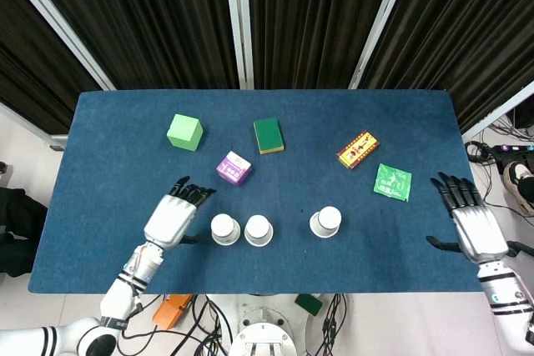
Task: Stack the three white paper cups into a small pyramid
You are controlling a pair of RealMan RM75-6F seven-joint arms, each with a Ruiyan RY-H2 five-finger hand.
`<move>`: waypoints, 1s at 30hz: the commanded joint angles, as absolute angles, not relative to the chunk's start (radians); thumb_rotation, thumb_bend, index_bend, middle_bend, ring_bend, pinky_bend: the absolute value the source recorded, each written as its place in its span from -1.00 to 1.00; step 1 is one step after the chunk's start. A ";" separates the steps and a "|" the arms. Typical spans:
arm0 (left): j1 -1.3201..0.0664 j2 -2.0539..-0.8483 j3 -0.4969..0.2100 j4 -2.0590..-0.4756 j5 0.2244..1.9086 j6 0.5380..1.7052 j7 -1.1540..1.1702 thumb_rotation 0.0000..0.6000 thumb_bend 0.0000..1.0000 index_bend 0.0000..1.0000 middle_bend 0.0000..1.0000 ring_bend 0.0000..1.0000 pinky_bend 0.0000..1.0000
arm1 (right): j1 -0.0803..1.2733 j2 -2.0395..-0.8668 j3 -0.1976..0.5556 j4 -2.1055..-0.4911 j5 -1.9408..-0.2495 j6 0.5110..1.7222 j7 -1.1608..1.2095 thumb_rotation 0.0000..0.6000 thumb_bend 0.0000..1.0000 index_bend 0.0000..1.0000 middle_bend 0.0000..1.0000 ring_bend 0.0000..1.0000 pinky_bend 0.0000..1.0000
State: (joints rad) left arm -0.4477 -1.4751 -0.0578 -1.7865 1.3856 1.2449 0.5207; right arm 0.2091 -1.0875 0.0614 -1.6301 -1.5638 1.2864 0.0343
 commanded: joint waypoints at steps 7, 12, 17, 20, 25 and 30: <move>-0.369 -1.366 -0.082 -1.791 1.367 1.346 0.406 1.00 -0.87 -0.67 -0.53 -0.61 -0.78 | 0.443 -1.166 0.080 -1.685 -1.603 1.002 -0.011 1.00 -0.64 -0.82 -0.78 -1.00 -0.82; -0.344 -1.347 -0.078 -1.769 1.356 1.359 0.353 1.00 -0.87 -0.67 -0.53 -0.62 -0.78 | 0.507 -1.222 0.091 -1.677 -1.562 0.922 -0.060 1.00 -0.51 -0.64 -0.69 -0.94 -0.77; -0.329 -1.342 -0.070 -1.753 1.357 1.363 0.327 1.00 -0.87 -0.67 -0.53 -0.63 -0.78 | 0.546 -1.257 0.093 -1.658 -1.513 0.867 -0.110 1.00 -0.36 -0.55 -0.66 -0.88 -0.76; -0.323 -1.344 -0.068 -1.743 1.356 1.361 0.313 1.00 -0.87 -0.67 -0.53 -0.63 -0.78 | 0.563 -1.272 0.089 -1.655 -1.491 0.846 -0.116 1.00 -0.30 -0.52 -0.61 -0.85 -0.76; -0.321 -1.348 -0.072 -1.731 1.361 1.360 0.306 1.00 -0.87 -0.67 -0.53 -0.63 -0.78 | 0.586 -1.300 0.085 -1.641 -1.479 0.833 -0.125 1.00 -0.14 -0.42 -0.54 -0.79 -0.75; -0.316 -1.347 -0.074 -1.727 1.367 1.366 0.299 1.00 -0.87 -0.67 -0.55 -0.64 -0.78 | 0.602 -1.319 0.081 -1.636 -1.472 0.836 -0.147 1.00 0.02 -0.14 -0.34 -0.62 -0.70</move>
State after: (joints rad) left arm -0.3170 -1.3474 -0.0740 -1.7273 1.3666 1.3651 0.2999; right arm 0.5991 -1.3181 0.0824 -1.6352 -1.4754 0.8348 -0.1402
